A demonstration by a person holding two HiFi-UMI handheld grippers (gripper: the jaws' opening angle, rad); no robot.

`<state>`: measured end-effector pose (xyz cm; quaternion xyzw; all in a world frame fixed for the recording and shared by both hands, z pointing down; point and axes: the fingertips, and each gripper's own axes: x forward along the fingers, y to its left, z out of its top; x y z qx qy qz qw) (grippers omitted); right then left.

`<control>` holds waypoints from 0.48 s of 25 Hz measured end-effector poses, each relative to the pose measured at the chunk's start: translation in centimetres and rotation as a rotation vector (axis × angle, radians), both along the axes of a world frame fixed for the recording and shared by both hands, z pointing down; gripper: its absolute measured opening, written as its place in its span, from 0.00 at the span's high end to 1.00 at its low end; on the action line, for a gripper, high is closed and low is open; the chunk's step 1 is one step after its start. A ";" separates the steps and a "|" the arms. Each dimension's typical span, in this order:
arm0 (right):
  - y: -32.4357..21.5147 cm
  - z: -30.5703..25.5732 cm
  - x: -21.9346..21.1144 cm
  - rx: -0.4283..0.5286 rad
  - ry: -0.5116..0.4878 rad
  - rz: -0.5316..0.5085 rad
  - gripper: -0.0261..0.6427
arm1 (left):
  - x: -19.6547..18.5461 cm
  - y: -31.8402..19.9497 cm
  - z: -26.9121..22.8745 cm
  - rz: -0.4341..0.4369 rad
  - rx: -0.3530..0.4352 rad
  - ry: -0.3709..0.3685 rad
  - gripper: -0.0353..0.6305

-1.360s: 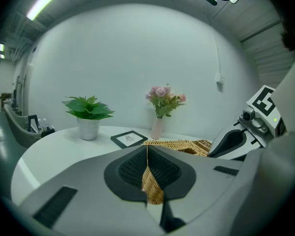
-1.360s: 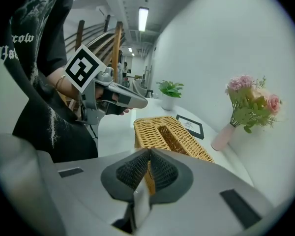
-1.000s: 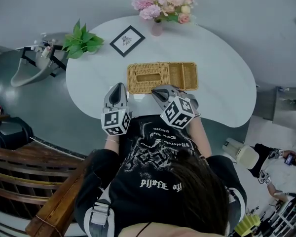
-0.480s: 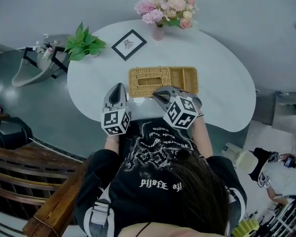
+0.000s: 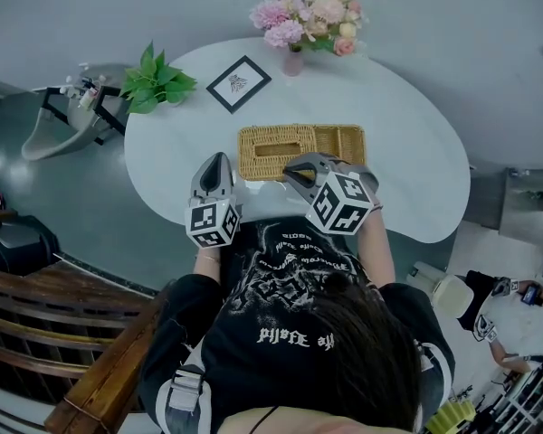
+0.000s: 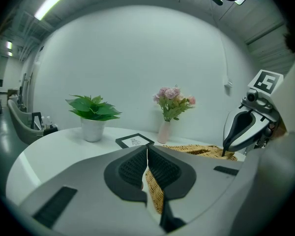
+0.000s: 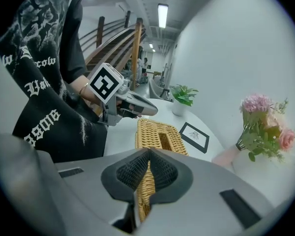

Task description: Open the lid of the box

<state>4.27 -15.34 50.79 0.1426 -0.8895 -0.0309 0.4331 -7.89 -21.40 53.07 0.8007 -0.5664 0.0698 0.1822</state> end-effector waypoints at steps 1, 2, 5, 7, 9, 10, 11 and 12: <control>-0.2 -0.3 0.0 0.007 0.003 -0.003 0.91 | 0.0 0.0 0.0 -0.001 -0.001 0.003 0.91; -0.4 -0.6 0.1 0.014 0.004 -0.003 0.91 | 0.0 0.0 0.1 -0.003 -0.002 0.006 0.91; -0.9 -1.4 0.0 0.029 0.002 -0.004 0.91 | -0.3 0.0 0.1 -0.011 -0.005 0.015 0.91; -1.0 -1.7 0.1 0.029 0.007 -0.016 0.91 | -0.4 -0.1 0.1 -0.015 -0.004 0.020 0.91; -1.2 -1.8 0.2 0.029 0.022 -0.036 0.91 | -0.5 -0.1 0.1 -0.016 -0.002 0.021 0.91; -1.3 -2.0 0.3 0.031 0.026 -0.043 0.91 | -0.5 -0.1 0.0 -0.015 0.000 0.020 0.91; -1.4 -2.2 0.3 0.036 0.025 -0.046 0.91 | -0.4 -0.1 0.0 -0.014 0.001 0.019 0.91; -1.6 -2.4 0.2 0.043 0.024 -0.048 0.91 | -0.4 -0.1 0.0 -0.013 0.002 0.018 0.91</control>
